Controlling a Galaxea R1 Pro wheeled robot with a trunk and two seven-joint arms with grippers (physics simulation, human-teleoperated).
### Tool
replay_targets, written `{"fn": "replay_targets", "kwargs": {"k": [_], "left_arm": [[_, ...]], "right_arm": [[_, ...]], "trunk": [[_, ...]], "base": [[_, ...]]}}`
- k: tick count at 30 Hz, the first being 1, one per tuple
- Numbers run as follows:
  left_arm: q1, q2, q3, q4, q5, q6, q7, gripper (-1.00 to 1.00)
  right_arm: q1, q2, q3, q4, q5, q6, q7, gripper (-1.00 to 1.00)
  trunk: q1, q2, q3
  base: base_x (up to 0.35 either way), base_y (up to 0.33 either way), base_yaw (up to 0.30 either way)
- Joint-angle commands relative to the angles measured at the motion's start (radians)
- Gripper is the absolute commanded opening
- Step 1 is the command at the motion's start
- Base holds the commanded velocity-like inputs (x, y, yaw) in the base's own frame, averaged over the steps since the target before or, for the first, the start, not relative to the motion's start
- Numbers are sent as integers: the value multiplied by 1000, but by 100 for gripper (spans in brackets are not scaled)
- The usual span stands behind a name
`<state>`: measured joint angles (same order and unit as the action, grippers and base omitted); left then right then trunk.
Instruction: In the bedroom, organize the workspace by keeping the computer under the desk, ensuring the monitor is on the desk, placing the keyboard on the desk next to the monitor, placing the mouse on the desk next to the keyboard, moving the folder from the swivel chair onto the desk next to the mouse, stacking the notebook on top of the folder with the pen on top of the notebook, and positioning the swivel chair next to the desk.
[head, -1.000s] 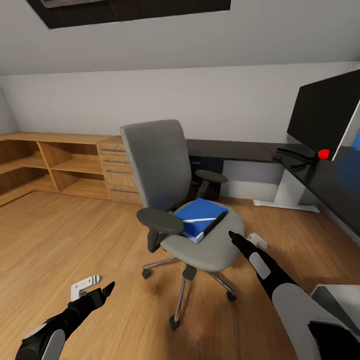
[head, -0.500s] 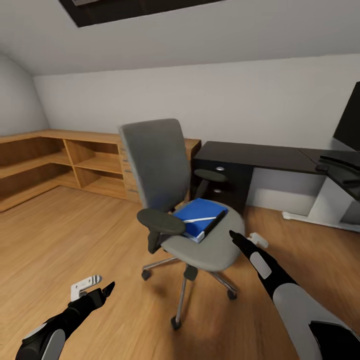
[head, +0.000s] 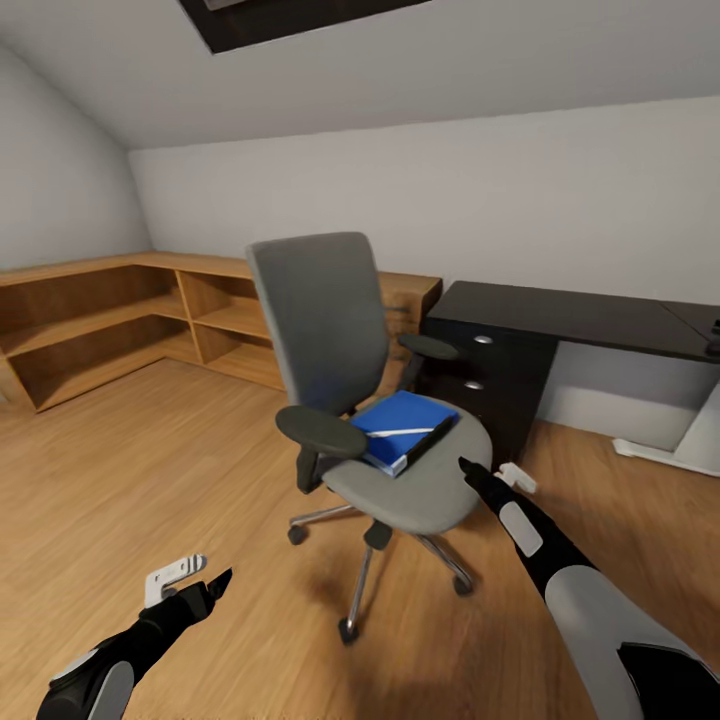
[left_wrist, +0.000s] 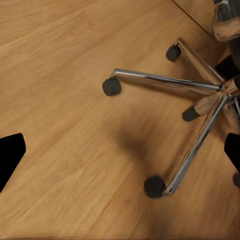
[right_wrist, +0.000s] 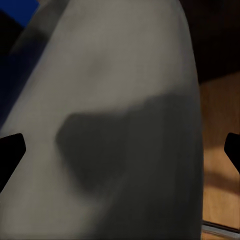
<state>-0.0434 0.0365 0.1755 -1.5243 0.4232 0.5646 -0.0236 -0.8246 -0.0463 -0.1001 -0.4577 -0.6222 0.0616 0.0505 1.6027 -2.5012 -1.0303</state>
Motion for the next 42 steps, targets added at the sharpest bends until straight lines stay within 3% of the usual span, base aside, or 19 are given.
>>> {"fn": "replay_targets", "kwargs": {"k": [1,11,18,28,42], "left_arm": [[-1,0,1,0,3,6,-3,100],[-1,0,1,1,2,4,-5,100],[-1,0,1,1,2,4,-6,100],[-1,0,1,1,3,5,-6,100],[-1,2,1,1,2,5,-6,100]], "right_arm": [[1,1,5,9,-16,23,8,100],[1,0,5,7,-15,23,8,100],[1,-19,5,0,-14,22,8,100],[1,-20,4,-33,-15,54,8,100],[1,-20,3,-38,-15,57,8,100]], "trunk": [[0,0,-2],[0,0,-9],[0,0,-9],[0,0,-10],[0,0,-10]], "base": [[0,0,243],[49,0,211],[114,0,20],[3,0,0],[-314,0,0]]}}
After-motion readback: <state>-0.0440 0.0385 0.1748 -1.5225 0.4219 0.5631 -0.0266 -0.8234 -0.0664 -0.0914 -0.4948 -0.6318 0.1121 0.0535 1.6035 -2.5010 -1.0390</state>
